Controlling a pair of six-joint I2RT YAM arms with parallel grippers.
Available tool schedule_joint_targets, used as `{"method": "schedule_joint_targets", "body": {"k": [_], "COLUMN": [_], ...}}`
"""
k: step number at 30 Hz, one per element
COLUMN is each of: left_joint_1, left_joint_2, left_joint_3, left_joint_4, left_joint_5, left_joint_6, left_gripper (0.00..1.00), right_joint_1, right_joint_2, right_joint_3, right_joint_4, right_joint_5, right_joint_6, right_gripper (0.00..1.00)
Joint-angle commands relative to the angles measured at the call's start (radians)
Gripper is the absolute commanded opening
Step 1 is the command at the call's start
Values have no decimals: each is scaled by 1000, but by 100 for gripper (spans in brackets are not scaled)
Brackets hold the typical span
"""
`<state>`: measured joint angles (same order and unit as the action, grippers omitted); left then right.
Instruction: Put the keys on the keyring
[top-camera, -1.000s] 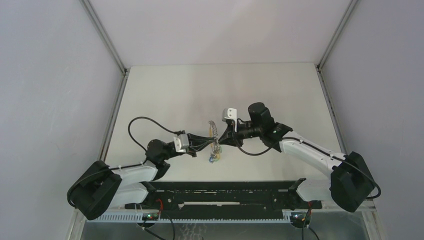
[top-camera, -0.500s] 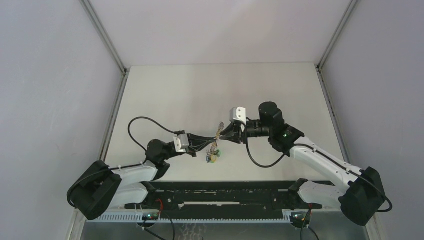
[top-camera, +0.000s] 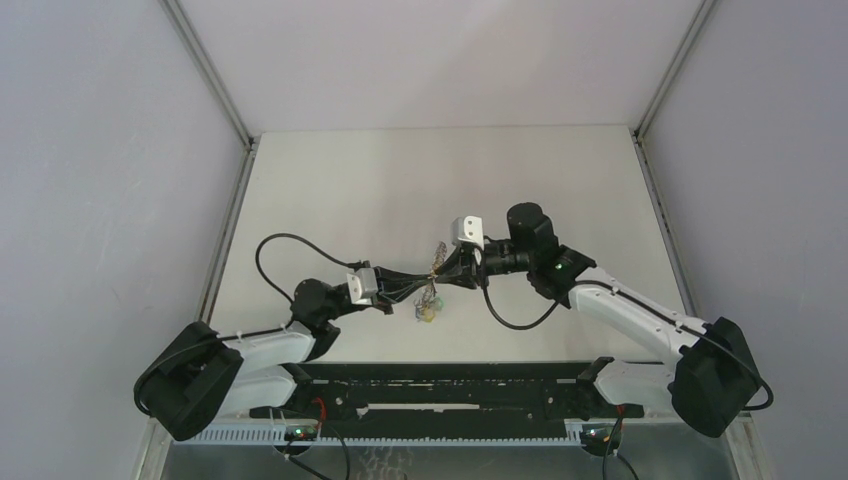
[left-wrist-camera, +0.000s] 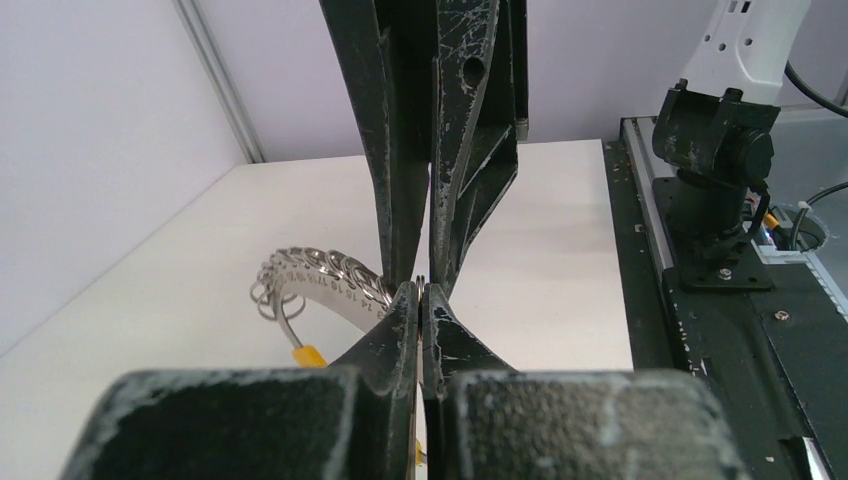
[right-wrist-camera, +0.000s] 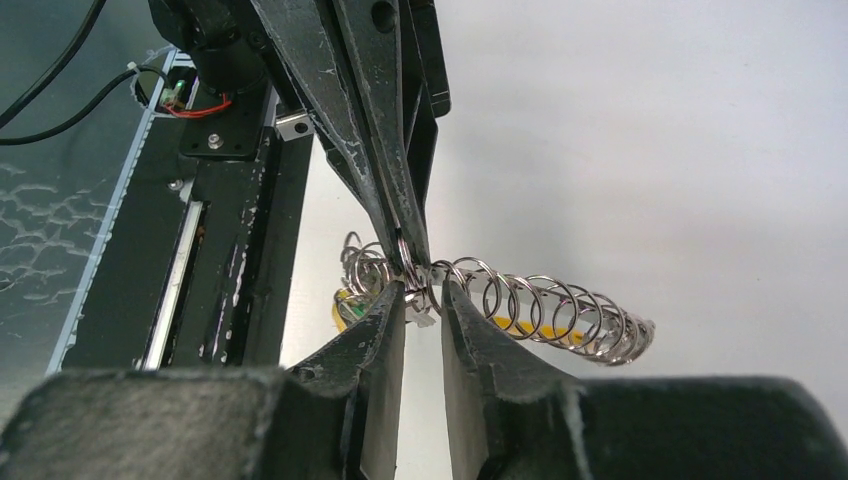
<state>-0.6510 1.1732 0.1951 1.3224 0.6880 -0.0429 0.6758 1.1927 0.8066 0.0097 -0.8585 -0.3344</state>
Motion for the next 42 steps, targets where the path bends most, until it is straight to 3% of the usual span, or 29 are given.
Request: {"method": "schedule_joint_targets", "body": {"k": [1,10,13,16,19,23,32,42], "left_joint_1": [4,4,5,4,4,5,8,10], "left_joint_2": [-28,-13,-4,4,21,42,60,54], "left_joint_3": [-14,-10,-8,-5,2,-1,16,41], "left_joint_4": [85,104,109,109,109,109,45,-39], "left_joint_5": [10,17,19,23,33,27,32,58], "left_joint_6": [-13,-27,-31,-33,-39,-36,-12,13], "left_gripper": [0,0,0,0,0,1,22,26], "right_joint_1": [4,4,2,1,1,0,10,83], "right_joint_2": [12,40,42,38,37,28,-5,79], "right_joint_3": [5,3,3,5,14,42,139,290], "right_joint_4": [52,85,86,82,61,-31,-317,-557], "right_joint_5": [-28,-69,-77,-86,-102,-80,116,296], "right_joint_6": [-12,-7,-11,-23,-39,-80,-180,-247], "right_gripper": [20,20,15,2,0,0,0,0]}}
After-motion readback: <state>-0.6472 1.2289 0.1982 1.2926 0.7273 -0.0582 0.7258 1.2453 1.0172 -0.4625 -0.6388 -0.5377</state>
